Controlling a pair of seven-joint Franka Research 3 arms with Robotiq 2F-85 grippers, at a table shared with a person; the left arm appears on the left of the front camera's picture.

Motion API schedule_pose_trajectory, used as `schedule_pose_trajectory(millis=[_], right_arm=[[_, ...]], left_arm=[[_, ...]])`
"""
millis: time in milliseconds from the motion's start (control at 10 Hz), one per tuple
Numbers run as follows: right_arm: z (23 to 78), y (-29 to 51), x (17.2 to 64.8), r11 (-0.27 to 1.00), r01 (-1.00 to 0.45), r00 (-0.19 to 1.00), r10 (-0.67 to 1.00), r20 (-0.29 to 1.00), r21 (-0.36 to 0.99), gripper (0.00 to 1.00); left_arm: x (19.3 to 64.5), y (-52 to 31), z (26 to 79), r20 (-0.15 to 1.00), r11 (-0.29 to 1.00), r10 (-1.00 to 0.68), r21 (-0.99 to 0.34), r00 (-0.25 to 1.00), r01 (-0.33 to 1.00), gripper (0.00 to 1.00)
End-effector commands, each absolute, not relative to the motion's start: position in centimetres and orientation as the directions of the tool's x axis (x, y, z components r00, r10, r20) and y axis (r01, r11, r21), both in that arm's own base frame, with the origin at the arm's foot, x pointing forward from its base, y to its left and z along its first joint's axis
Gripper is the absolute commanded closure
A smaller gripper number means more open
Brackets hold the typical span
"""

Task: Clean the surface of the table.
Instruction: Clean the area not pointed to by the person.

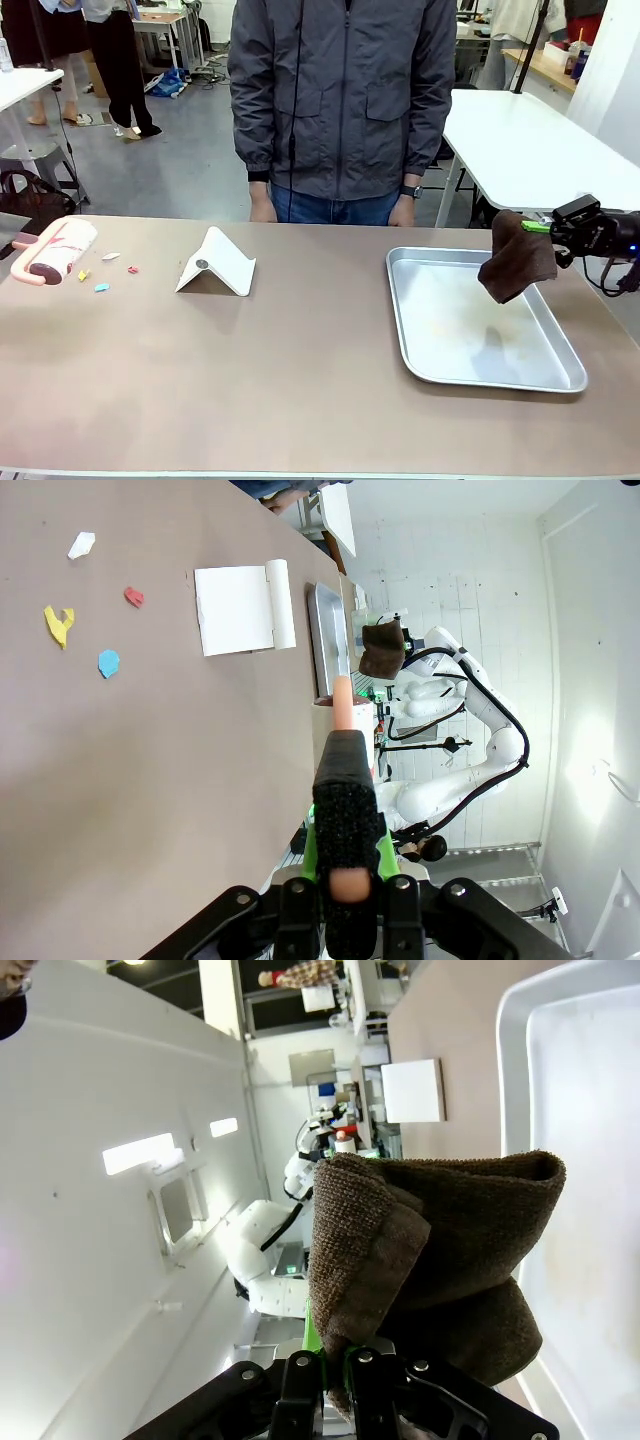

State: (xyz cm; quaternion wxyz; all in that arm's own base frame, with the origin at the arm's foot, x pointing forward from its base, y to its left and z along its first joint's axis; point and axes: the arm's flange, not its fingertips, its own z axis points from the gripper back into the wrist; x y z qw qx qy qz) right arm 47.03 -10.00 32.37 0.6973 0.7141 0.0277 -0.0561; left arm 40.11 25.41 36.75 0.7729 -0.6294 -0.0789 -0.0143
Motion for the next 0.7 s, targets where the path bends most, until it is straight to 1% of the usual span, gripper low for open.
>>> schedule_pose_trajectory(millis=[0, 100, 200, 300, 400, 500, 600], right_arm=[[32.9, -10.1, 47.3, -0.035, 0.119, 0.992, -0.028, -0.120, 0.992, 0.92], [32.9, -10.1, 47.3, -0.035, 0.119, 0.992, -0.028, -0.120, 0.992, 0.92], [32.9, -10.1, 47.3, -0.035, 0.119, 0.992, -0.028, -0.120, 0.992, 0.92], [32.9, -10.1, 47.3, -0.035, 0.119, 0.992, -0.028, -0.120, 0.992, 0.92], [32.9, -10.1, 47.3, -0.035, 0.119, 0.992, -0.028, -0.120, 0.992, 0.92], [32.9, -10.1, 47.3, -0.035, 0.119, 0.992, -0.028, -0.120, 0.992, 0.92], [32.9, -10.1, 47.3, -0.035, 0.119, 0.992, -0.028, -0.120, 0.992, 0.92]], left_arm=[[39.5, 25.2, 37.0, 0.156, 0.208, 0.075, -0.968, 0.985, 0.138, 1.00], [39.5, 25.2, 37.0, 0.156, 0.208, 0.075, -0.968, 0.985, 0.138, 1.00], [40.1, 25.4, 36.7, 0.140, 0.207, 0.077, -0.971, 0.987, 0.121, 0.78], [40.5, 24.3, 37.1, 0.162, 0.259, 0.117, -0.957, 0.980, 0.128, 0.78], [41.0, 25.0, 37.0, 0.174, 0.315, 0.168, -0.942, 0.970, 0.114, 0.78], [41.4, 26.3, 36.5, 0.189, 0.375, 0.276, -0.924, 0.942, 0.076, 0.78], [41.4, 27.5, 36.0, 0.181, 0.406, 0.326, -0.913, 0.928, 0.035, 0.78]])
